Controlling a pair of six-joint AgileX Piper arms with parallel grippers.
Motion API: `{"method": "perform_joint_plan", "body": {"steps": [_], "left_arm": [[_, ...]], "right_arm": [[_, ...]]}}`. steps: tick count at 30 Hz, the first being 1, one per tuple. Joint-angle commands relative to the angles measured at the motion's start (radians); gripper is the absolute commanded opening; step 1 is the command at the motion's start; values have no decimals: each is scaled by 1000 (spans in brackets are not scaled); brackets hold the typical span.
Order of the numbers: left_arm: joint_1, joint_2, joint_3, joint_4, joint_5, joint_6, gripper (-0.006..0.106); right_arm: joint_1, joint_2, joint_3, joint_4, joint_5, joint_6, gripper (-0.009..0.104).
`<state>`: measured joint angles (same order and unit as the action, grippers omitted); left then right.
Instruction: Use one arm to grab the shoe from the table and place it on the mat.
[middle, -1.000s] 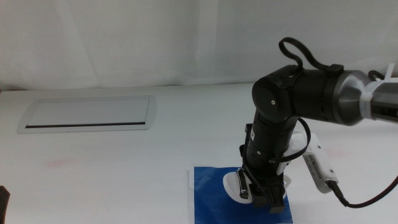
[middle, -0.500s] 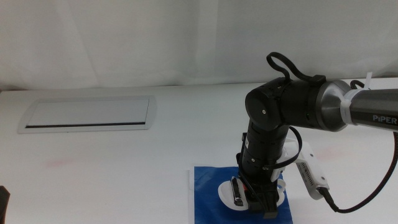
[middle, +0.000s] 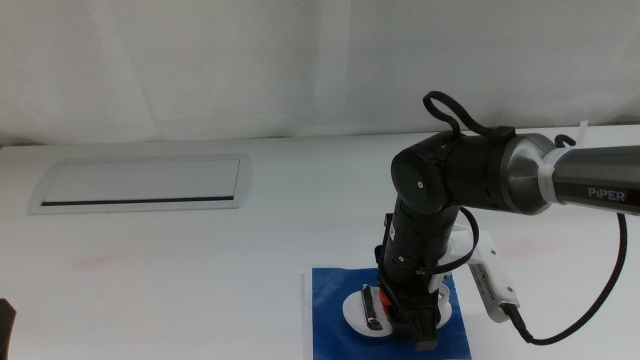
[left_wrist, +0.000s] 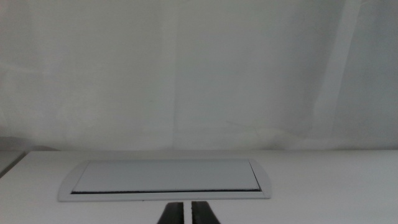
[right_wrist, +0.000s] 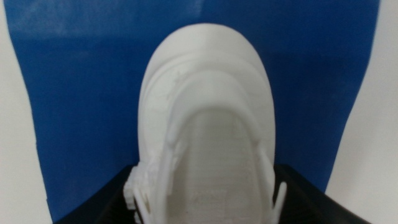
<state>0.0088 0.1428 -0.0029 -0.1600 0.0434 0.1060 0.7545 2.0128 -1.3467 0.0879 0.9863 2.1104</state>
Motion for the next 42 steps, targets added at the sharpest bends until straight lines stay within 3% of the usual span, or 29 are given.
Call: {"method": "perform_joint_plan", "body": {"steps": [1, 7, 9, 13, 17, 21, 30, 42], "left_arm": [[2, -4, 37, -5, -15, -2, -2], [2, -4, 37, -5, -15, -2, -2], [2, -4, 37, -5, -15, -2, -2], [2, -4, 37, -5, -15, -2, -2], [2, -4, 37, -5, -15, -2, -2], [2, -4, 37, -5, -15, -2, -2], [2, -4, 37, -5, -15, -2, -2], [2, -4, 37, -5, -15, -2, -2]], "right_arm": [[2, 4, -6, 2, -8, 6, -2], [2, 13, -6, 2, -4, 6, -2], [2, 13, -6, 21, -4, 6, 41], [2, 13, -6, 36, -9, 6, 102], [2, 9, -6, 36, -11, 1, 103], [2, -60, -8, -61, -25, -16, 103], [2, -196, -8, -321, 9, -141, 103], [2, -309, -8, -676, 140, -651, 103]]}}
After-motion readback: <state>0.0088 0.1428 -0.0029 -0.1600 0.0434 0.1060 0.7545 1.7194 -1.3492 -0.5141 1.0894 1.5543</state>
